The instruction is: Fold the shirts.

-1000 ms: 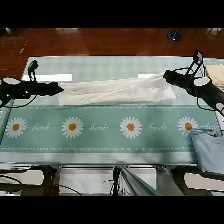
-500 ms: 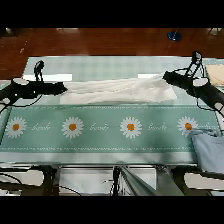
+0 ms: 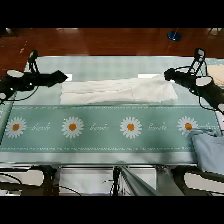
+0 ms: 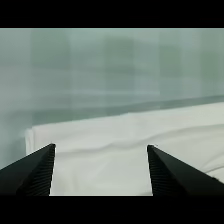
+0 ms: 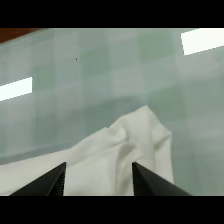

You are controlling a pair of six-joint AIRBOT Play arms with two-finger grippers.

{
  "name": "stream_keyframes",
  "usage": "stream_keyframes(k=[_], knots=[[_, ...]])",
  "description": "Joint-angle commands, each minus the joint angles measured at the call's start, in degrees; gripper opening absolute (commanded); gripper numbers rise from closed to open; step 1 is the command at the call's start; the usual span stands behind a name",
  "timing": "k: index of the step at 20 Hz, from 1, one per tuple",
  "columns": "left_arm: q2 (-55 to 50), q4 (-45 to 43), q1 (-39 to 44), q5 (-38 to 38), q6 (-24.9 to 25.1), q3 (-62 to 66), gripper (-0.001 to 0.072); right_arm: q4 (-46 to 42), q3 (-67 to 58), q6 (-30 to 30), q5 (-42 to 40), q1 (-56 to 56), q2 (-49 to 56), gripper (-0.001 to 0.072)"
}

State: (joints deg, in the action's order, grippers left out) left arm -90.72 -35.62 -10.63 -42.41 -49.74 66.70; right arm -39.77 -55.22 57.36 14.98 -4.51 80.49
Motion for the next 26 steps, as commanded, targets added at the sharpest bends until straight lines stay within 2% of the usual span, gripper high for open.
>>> stream_keyframes(k=[1,2,3,4,5,6,8,10,11,14,19,26], knots=[[0.52,0.42,-1.38,-3.26,0.15,8.2,0.0698,-2.8,-1.16,1.07,2.62,-2.36,-5.25,0.0499],[0.7,-0.31,-2.05,-3.8,-0.11,10.32,0.0698,-5.57,-3.15,4.33,7.19,-5.01,-5.9,0.0499],[0.83,-0.83,-2.67,-4.83,-1.05,12.02,0.0697,-10.16,-5.75,10.25,12.74,-8.07,-5.64,0.0499],[0.87,-0.83,-3.23,-6.29,-2.4,13.44,0.0697,-16.63,-8.87,16.74,19.21,-11.56,-4.7,0.0499],[0.87,-0.83,-3.52,-7.93,-3.58,14.38,0.0697,-21.94,-12.17,20.06,25.99,-14.8,-3.13,0.0499],[0.87,-0.83,-3.63,-10.01,-3.56,14.91,0.0697,-24.98,-16.0,20.61,33.86,-17.92,-0.68,0.0499],[0.92,-0.83,-3.61,-13.68,-3.54,14.88,0.0697,-24.3,-22.91,18.51,46.9,-22.95,5.16,0.0499],[0.92,-0.85,-3.63,-16.96,-4.0,14.88,0.0696,-19.04,-28.13,14.4,55.54,-25.03,10.95,0.0538],[0.92,-0.9,-3.63,-18.34,-4.55,14.88,0.0695,-15.58,-30.05,12.96,58.23,-25.14,13.57,0.059],[0.92,-3.61,-3.63,-21.68,-6.82,14.88,0.0674,-8.2,-34.69,10.71,61.48,-23.1,20.96,0.0603],[0.92,-8.0,-3.63,-27.74,-7.58,14.88,0.0674,-7.1,-36.61,9.46,61.18,-19.02,28.52,0.0604],[0.79,-8.0,-3.63,-28.2,-7.58,14.88,0.0674,-5.7,-36.61,6.03,60.59,-13.22,33.64,0.0603]])
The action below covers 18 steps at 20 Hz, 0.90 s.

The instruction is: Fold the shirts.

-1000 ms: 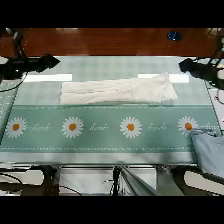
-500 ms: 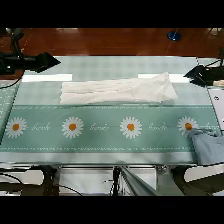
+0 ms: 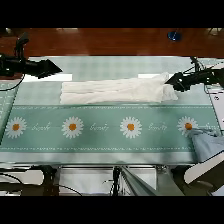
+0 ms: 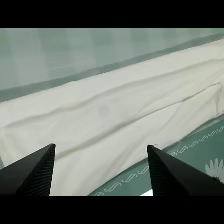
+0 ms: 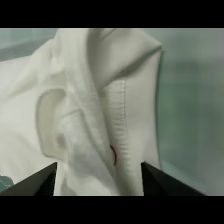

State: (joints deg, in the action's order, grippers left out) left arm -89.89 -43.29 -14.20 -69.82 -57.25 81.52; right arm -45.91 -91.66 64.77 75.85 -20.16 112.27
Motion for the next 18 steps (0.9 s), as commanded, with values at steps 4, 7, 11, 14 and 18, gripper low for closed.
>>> stream_keyframes(k=[4,7,11,14,18], knots=[[-0.04,-0.28,-0.04,-1.05,-0.39,0.07,0.0673,0.17,-0.2,-3.63,-2.32,6.62,2.93,0.0212],[-0.02,-0.26,0.31,-1.38,-0.61,0.07,0.0665,0.39,-0.2,-4.5,-3.67,6.99,-0.9,0.0028],[-0.02,0.39,4.79,-1.36,-4.31,0.07,0.0497,-2.32,-0.17,-2.1,-1.36,6.34,-9.86,0.0027],[-0.02,3.98,11.61,-1.14,-5.53,0.07,0.0088,-6.38,-0.17,1.2,-0.33,6.36,-15.47,0.0027],[-0.42,6.69,23.12,9.27,-11.96,0.07,0.0031,-11.37,-0.17,3.56,3.39,6.38,-19.91,0.0027]])
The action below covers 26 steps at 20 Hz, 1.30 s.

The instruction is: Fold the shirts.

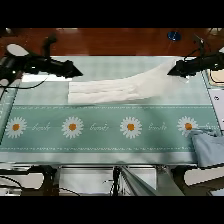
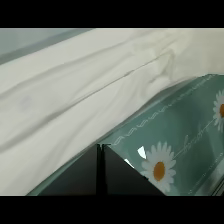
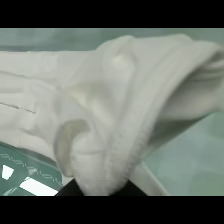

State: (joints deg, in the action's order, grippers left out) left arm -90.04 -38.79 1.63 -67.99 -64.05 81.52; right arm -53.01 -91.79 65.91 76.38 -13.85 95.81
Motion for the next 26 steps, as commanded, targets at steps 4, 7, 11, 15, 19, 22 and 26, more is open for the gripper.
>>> stream_keyframes(k=[4,7,11,15,19,22,26], knots=[[-1.86,2.38,18.75,21.88,-11.67,0.07,0.0031,-11.32,-0.04,4.59,8.74,0.09,-4.96,0.0027],[-5.53,2.47,25.53,27.32,-17.4,0.09,0.0031,-12.41,-0.04,6.45,12.2,0.11,-5.05,0.0027],[-11.21,7.02,31.04,26.86,-18.75,0.09,0.0031,-12.2,-0.04,6.47,14.21,1.4,-7.15,0.0027],[-13.86,11.23,33.97,26.88,-18.78,0.09,0.003,-12.9,-0.04,6.45,12.74,4.2,-9.29,0.0027],[-16.74,14.47,35.54,26.51,-19.87,0.09,0.003,-13.6,-0.04,6.47,12.74,8.22,-10.38,0.0027],[-18.78,14.91,36.02,24.68,-20.94,0.09,0.0029,-13.55,-0.04,6.51,12.41,11.21,-11.87,0.0027],[-20.55,15.08,36.89,23.39,-22.25,0.44,0.0028,-12.44,-0.04,7.54,10.03,15.19,-16.2,0.0027]])
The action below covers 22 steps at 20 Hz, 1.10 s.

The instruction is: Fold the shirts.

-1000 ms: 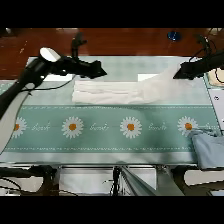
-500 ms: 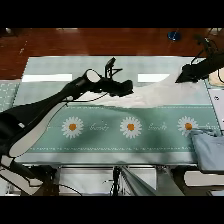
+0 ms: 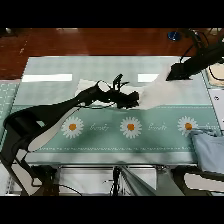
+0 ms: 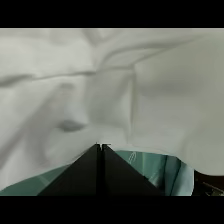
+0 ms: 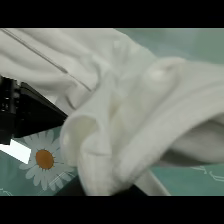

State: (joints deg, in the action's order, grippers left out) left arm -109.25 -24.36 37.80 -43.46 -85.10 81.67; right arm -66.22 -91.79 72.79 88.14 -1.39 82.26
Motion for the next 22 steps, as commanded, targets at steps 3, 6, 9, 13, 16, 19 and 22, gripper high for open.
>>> stream_keyframes(k=[3,6,9,13,16,19,22], knots=[[-3.28,0.9,1.7,-1.03,-2.51,3.21,0.0028,3.39,-0.04,1.79,-3.06,5.75,-6.14,0.0027],[-6.23,0.92,2.91,0.42,-3.72,9.99,0.0028,2.97,-0.04,2.16,-3.1,8.46,-7.48,0.0027],[-7.48,0.68,1.31,-0.92,-2.82,15.43,0.0028,1.64,-0.04,2.54,-3.08,8.68,-7.5,0.0027],[-2.01,-16.06,-6.75,-18.12,-3.13,16.96,0.0026,-1.75,-0.04,2.54,-4.13,8.59,-7.5,0.0027],[4.66,-31.8,-12.17,-36.89,-2.21,16.96,0.0027,-2.12,-0.04,2.56,-5.97,8.59,-7.48,0.0027],[11.61,-40.5,-17.79,-50.1,0.63,16.96,0.0027,-1.66,-0.04,4.28,-8.02,9.03,-7.43,0.0027],[20.2,-43.41,-23.37,-47.84,0.59,16.98,0.0027,-1.66,-0.04,6.38,-10.84,10.03,-6.86,0.0027]])
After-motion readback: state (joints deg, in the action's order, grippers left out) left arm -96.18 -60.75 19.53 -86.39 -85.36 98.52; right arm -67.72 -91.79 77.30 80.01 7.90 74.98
